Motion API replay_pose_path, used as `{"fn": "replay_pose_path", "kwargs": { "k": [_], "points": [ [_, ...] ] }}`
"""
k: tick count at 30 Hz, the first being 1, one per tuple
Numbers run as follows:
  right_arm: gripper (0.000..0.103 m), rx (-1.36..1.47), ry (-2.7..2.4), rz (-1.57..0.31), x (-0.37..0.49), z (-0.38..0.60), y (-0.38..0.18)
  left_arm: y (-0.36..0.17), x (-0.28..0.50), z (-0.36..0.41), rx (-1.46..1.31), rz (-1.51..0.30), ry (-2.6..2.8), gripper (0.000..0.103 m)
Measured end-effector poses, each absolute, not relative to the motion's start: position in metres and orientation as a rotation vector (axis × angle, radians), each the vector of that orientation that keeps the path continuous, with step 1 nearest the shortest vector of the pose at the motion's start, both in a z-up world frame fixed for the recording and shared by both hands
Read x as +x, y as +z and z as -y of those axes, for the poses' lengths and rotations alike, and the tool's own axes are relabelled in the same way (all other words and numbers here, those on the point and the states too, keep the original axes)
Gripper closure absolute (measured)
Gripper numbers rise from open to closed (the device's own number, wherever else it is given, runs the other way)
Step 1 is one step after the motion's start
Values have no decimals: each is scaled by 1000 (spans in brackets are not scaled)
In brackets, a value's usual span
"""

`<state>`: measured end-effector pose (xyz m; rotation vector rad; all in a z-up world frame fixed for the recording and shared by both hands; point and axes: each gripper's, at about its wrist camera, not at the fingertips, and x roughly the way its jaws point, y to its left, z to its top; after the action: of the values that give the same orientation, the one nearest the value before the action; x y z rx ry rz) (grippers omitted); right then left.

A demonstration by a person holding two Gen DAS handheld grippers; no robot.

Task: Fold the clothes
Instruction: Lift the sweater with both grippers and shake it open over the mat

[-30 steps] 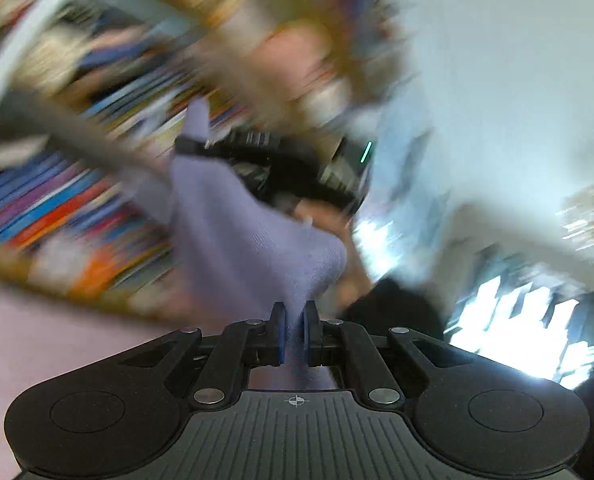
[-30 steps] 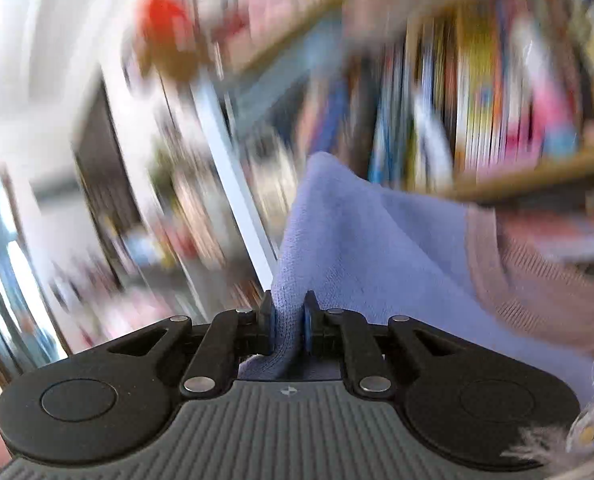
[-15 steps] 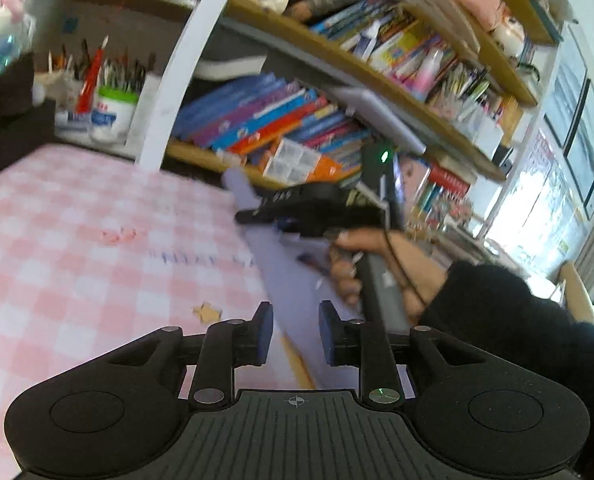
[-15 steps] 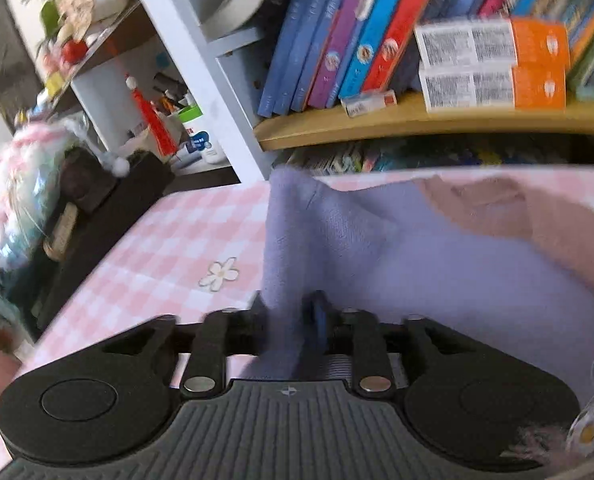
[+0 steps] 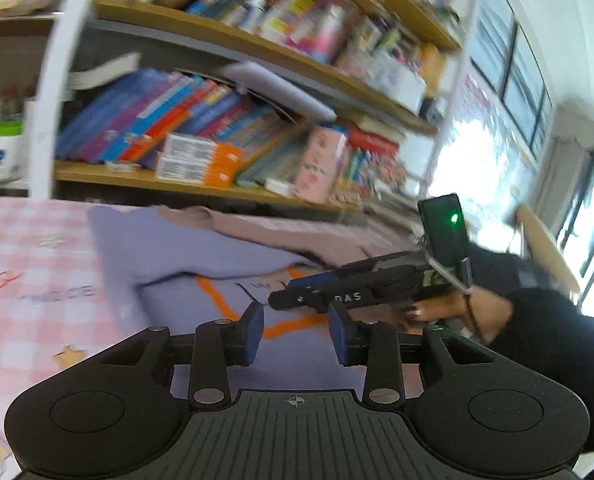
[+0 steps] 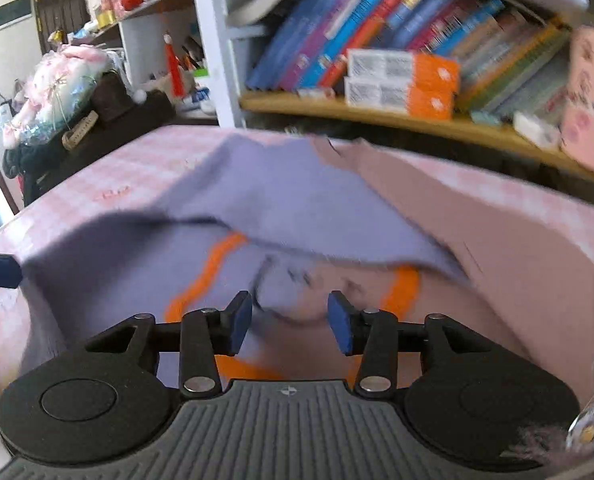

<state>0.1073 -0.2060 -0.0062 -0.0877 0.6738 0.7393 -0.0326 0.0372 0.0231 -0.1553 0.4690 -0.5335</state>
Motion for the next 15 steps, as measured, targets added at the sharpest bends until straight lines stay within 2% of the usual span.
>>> {"fn": "replay_pose_path", "kwargs": {
  "k": [15],
  "points": [
    [66, 81, 735, -692, 114, 241, -7, 2, 17, -8, 41, -666, -323, 67]
  ]
}}
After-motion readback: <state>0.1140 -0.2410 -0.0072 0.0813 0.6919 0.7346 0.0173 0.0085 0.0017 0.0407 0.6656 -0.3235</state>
